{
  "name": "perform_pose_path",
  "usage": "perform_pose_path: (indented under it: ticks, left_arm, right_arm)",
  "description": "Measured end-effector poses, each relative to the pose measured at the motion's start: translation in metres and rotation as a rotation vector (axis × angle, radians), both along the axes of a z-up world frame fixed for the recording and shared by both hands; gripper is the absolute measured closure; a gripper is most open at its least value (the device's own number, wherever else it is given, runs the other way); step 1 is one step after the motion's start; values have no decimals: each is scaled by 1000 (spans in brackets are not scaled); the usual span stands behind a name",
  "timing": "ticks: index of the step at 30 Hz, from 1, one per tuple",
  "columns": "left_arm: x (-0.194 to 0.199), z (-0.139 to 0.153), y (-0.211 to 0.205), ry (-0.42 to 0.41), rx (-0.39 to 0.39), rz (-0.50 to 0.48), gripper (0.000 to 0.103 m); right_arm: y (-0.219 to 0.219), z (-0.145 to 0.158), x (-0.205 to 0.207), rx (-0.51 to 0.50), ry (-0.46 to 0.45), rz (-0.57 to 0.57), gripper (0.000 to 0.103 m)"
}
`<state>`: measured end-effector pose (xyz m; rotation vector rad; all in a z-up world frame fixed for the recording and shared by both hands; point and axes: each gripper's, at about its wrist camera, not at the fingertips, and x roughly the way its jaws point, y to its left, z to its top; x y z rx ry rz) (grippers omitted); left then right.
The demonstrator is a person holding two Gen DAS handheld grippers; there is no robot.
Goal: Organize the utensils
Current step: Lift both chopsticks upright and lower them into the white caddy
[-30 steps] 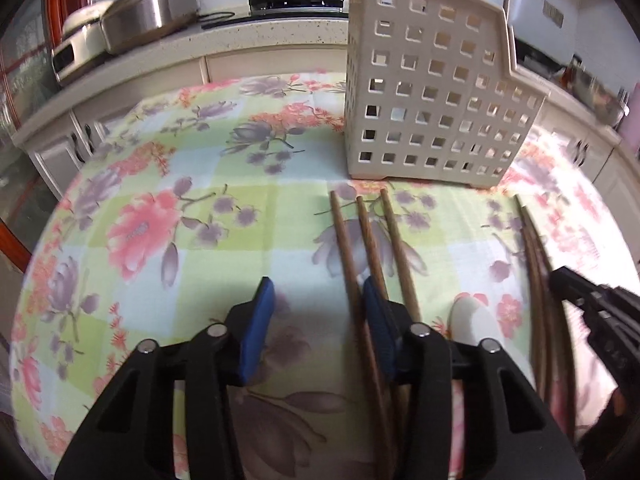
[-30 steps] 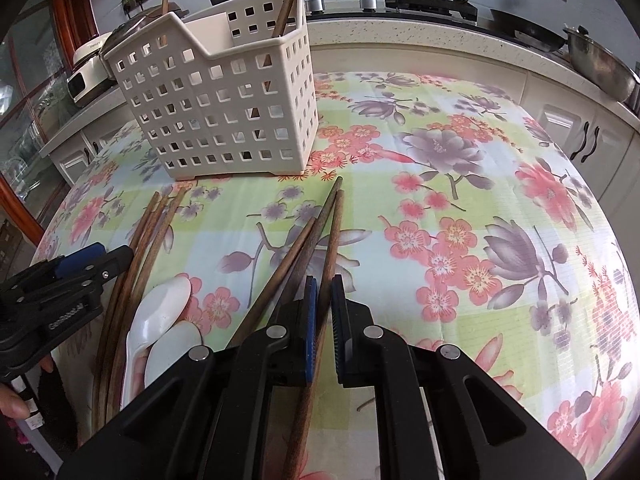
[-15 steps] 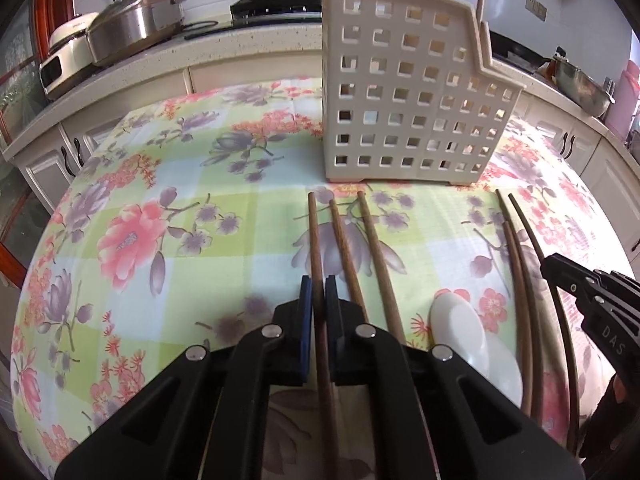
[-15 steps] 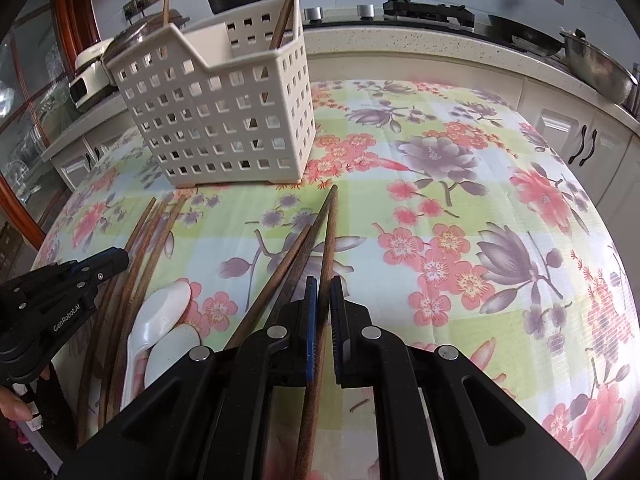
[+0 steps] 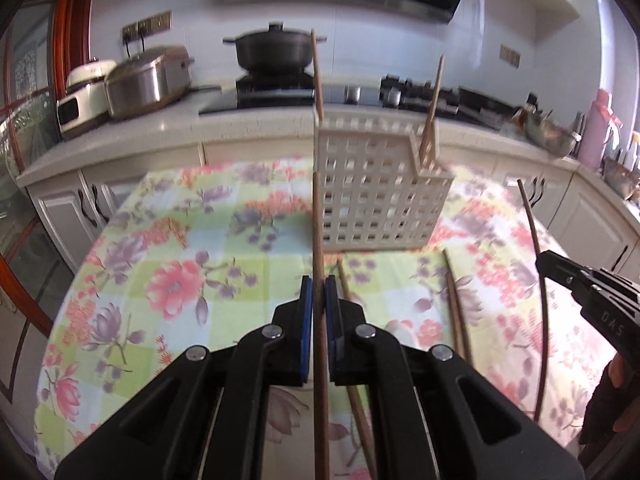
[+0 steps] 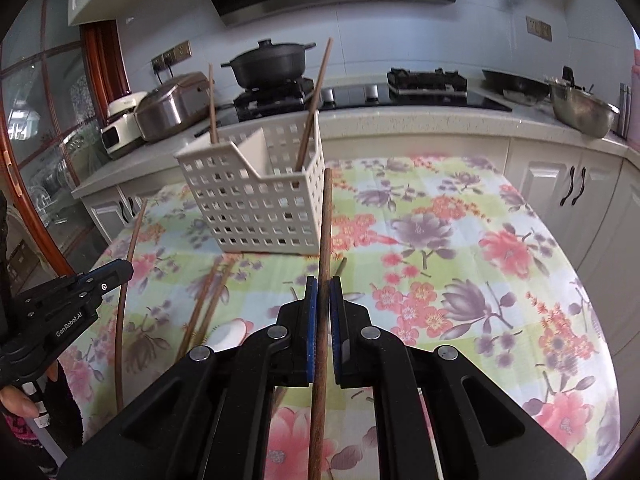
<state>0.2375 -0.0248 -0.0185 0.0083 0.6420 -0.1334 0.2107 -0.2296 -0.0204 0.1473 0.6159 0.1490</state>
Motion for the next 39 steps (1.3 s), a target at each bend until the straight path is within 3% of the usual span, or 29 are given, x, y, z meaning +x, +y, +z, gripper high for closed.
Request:
perform_pose_path:
  ticks: [17,39]
  left_arm:
    - [-78,54,5,-210,8,-1,97]
    - [-92,74,0,-289,23,-5,97]
  right_arm:
    - [5,44,-59,-26,-152,21,96]
    - [10,68,-67,-50,-225,29,96]
